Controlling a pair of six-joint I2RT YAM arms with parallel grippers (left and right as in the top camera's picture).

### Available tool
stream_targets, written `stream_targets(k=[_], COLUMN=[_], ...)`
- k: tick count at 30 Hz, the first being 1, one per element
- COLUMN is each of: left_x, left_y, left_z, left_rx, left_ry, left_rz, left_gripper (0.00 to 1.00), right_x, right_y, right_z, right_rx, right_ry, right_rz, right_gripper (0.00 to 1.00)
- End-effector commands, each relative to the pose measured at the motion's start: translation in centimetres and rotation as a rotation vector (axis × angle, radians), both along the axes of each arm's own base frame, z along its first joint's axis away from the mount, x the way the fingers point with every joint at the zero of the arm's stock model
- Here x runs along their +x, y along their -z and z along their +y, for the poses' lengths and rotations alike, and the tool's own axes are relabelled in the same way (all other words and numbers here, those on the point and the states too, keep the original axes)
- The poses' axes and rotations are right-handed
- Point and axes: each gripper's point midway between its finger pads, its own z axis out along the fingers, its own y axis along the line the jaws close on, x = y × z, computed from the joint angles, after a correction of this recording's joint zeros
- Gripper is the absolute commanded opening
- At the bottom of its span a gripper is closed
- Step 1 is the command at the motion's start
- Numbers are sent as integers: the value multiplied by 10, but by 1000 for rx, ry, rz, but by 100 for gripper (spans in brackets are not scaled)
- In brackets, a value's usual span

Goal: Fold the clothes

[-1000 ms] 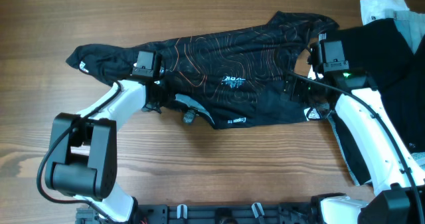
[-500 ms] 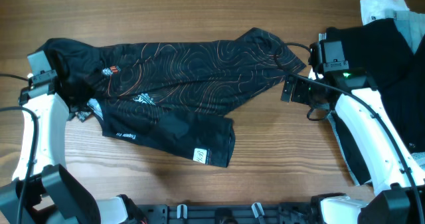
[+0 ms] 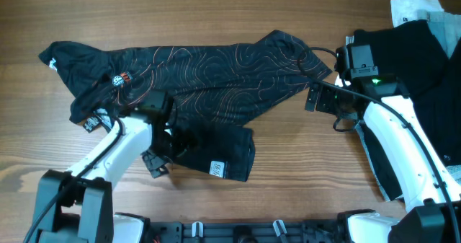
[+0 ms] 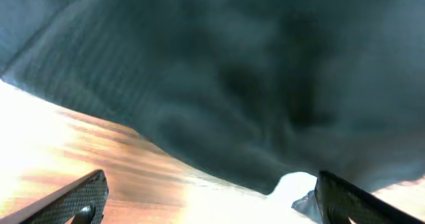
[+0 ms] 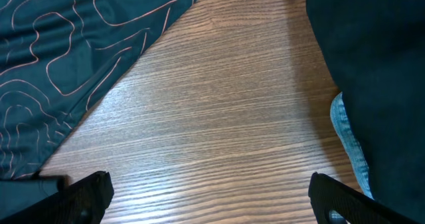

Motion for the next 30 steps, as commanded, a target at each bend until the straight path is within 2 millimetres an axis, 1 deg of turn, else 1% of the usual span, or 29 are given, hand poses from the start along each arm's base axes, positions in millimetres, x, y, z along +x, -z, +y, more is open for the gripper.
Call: stream_targets(k=[1,3,4,5,6,8,9,11,12,13,14,15,16,18,19,20,21,23,25,26,27,30], left_x=[13,22,24,23,22,16,11,13,21,25,29,27,23,14,10,7,6,4,3,3,3,3], left_y=[20,21,21,21,22,21,17,1,-16,-28,-44,-51,-55,-58,-58,-57,-57,-57,-57,-57,-57,-57], left_z=[14,12,13,13,13,17,31,62,86,100,124,140,151,168,175,178,179,178,178,178,178,178], left_rx=[91,87,89,89,91,102,140,218,247,257,264,267,275,286,288,281,282,280,279,279,279,279], left_ry=[-44,-46,-47,-47,-46,-49,-78,-131,-164,-201,-288,-364,-402,-421,-455,-478,-485,-480,-480,-479,-479,-480], left_rz=[-98,-140,-148,-146,-139,-114,-89,-83,-114,-139,-177,-193,-200,-198,-184,-177,-172,-165,-162,-162,-162,-162], left_gripper=[95,70,45,14,4,4,4,4,4,4,4,4,4,4,4,4,4,4,4,4,4,4], right_x=[1,0,0,-1,-1,-1,0,0,2,3,6,9,13,23,25,24,19,15,16,19,27,43], right_y=[-5,-5,-5,-5,-5,-5,-5,-4,0,3,14,24,31,50,61,69,79,94,109,115,124,132], right_z=[-4,-4,-4,-4,-4,-4,-4,-4,-4,-4,4,12,16,24,29,38,50,61,61,62,63,64], right_rx=[-17,-19,-19,-19,-19,-19,-19,-19,-19,-18,20,59,78,118,144,197,261,318,317,318,320,321], right_ry=[-1,-1,-1,-2,-1,-1,-1,0,-1,0,-11,-22,-25,-21,-13,-23,-33,-41,-37,-34,-36,-26], right_rz=[-20,-16,-13,-12,-11,-12,-13,-12,-4,4,31,54,65,85,107,140,185,242,264,263,245,196], right_gripper=[100,100,100,100,100,100,100,100,100,100,100,100,100,100,99,97,96,96,96,95,93,87])
